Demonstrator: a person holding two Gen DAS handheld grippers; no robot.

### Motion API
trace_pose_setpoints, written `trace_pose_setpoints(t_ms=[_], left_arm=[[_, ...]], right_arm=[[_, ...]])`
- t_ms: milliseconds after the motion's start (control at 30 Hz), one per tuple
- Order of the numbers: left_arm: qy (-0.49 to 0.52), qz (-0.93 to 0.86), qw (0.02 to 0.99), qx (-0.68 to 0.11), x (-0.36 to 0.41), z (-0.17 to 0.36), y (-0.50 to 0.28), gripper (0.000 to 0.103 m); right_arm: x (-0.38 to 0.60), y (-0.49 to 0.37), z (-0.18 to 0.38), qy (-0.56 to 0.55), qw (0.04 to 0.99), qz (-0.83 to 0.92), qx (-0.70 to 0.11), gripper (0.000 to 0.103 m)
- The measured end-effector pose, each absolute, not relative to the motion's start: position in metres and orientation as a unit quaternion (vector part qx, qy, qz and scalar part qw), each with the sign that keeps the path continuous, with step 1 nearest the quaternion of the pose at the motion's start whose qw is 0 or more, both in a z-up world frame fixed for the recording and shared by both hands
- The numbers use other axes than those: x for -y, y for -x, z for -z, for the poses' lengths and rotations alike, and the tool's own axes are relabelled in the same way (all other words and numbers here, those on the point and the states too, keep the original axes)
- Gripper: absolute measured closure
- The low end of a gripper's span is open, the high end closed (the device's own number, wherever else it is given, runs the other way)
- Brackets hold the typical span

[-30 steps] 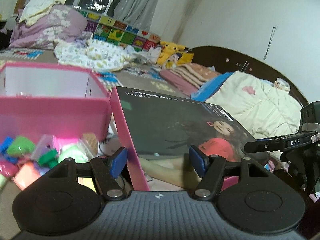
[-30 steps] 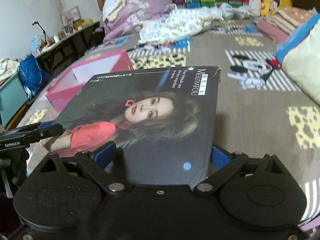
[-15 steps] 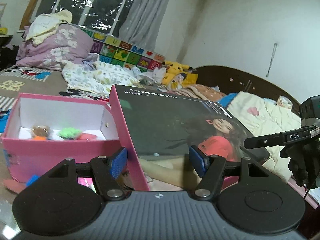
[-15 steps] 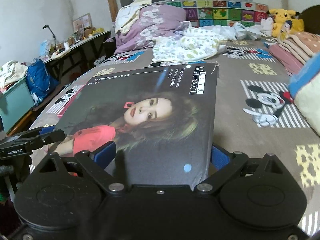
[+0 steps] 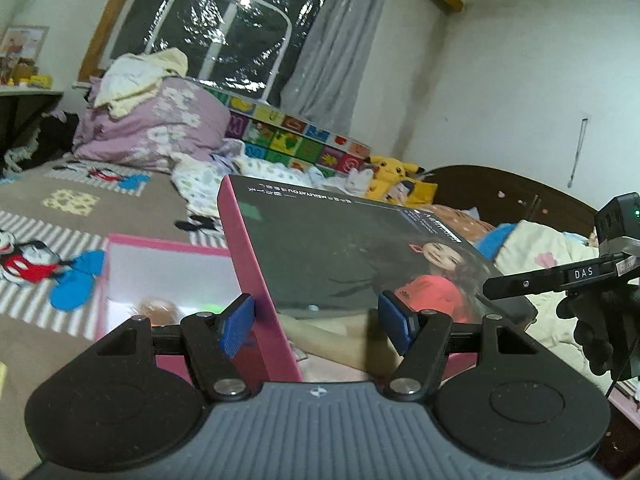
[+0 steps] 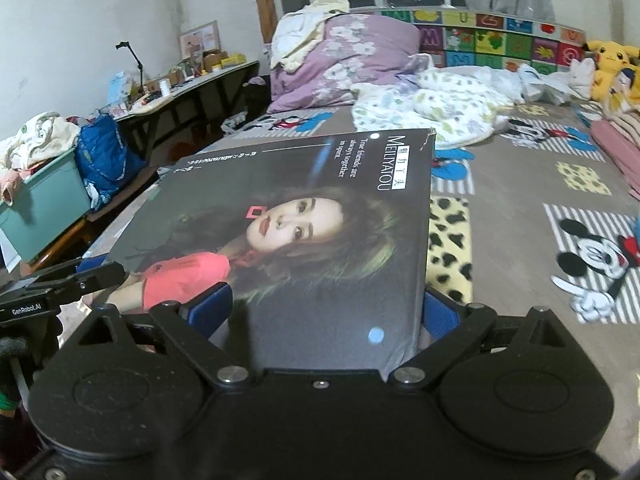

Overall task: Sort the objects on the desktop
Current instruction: 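Carry the album over the pink box with the right tool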

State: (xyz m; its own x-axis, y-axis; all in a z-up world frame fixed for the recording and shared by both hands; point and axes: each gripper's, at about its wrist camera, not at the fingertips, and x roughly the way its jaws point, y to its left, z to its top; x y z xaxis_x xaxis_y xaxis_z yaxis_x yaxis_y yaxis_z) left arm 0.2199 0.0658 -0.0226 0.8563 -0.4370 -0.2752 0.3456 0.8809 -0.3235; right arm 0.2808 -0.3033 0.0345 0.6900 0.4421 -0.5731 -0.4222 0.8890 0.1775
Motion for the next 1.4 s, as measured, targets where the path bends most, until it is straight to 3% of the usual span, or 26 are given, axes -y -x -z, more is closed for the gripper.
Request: trace_pose_setpoints(t_ms=[700,1400], left_arm=[[0.161,0.161,0.958,-0.174,-0.135,0.031,-0.279,0.036],[0.235,0.128,0.940,-0.209,-0.184,0.079,-0.315,0.036]], right_arm=[[0.231,-0.359,-0.033,-0.050,0.916,-0.249,-0.310,0.004],[0.171,-0.390,-0.009,-0.005,0.909,-0.243,-0.338,0.004]])
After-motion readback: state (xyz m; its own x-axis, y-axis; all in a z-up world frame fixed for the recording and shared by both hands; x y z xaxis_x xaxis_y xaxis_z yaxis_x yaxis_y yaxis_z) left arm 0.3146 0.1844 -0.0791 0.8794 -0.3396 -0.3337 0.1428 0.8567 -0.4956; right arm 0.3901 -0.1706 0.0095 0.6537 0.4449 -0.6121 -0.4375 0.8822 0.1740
